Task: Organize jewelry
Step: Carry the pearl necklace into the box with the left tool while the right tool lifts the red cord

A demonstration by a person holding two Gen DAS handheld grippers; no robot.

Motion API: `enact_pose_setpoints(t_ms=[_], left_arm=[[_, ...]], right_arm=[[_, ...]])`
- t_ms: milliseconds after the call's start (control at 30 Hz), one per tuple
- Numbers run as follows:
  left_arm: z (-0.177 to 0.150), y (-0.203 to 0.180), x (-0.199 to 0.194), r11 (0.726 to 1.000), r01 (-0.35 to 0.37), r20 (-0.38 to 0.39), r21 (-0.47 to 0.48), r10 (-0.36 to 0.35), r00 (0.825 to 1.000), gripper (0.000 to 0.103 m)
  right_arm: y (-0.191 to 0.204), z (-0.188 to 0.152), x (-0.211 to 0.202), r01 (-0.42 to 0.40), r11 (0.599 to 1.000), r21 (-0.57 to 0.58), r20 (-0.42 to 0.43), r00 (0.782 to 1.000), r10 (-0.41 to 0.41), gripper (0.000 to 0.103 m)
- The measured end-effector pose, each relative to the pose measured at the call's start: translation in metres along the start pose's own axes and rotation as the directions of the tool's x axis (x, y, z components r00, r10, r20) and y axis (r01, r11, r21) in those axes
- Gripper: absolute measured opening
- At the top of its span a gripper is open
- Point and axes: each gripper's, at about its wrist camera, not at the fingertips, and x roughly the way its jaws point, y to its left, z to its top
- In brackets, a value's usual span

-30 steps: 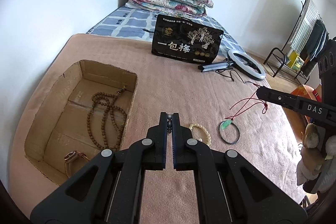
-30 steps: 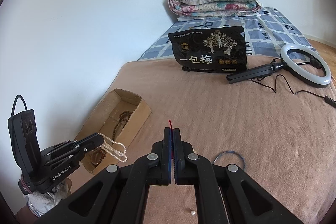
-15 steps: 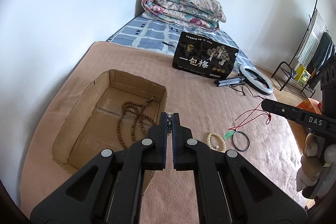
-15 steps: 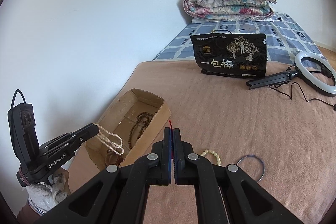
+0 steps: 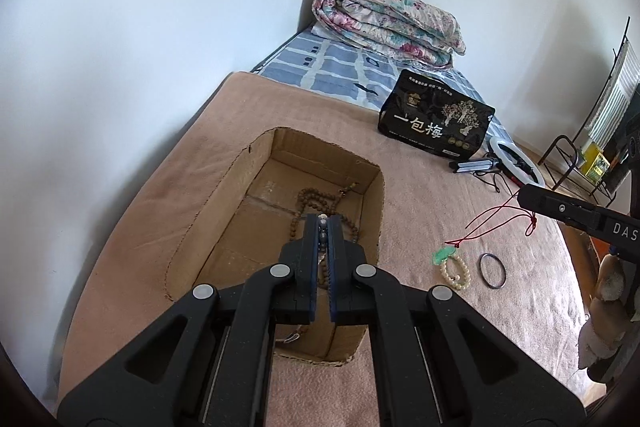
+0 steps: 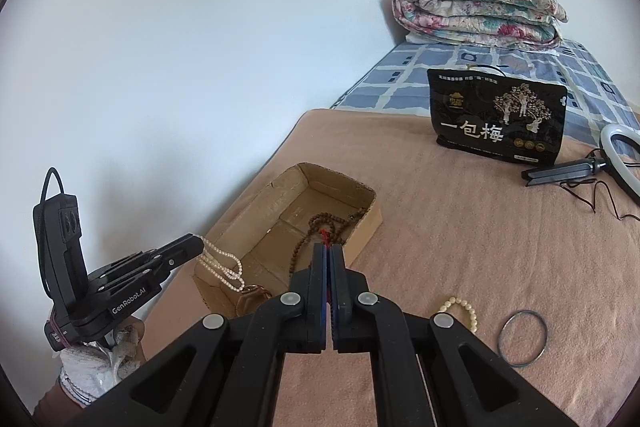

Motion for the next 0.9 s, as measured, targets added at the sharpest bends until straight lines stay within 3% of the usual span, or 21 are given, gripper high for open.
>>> enact_pose_setpoints(t_ms=[367, 900], left_arm=[[-0.009, 0.037, 0.001, 0.997, -0.058, -0.015, -0.043, 0.058, 0.998, 0.001], [-0.011, 0.046, 0.018, 0.993, -0.1, -0.047, -0.064, 0.097, 0.994, 0.001]], right_arm=[[0.035, 0.002, 0.027, -0.028, 0.999, -0.038, -0.031, 0.999, 0.026, 0.0], [0.056, 0.005, 0.08, -0.005, 0.998, -0.068, -0.102, 0.995, -0.002, 0.0]])
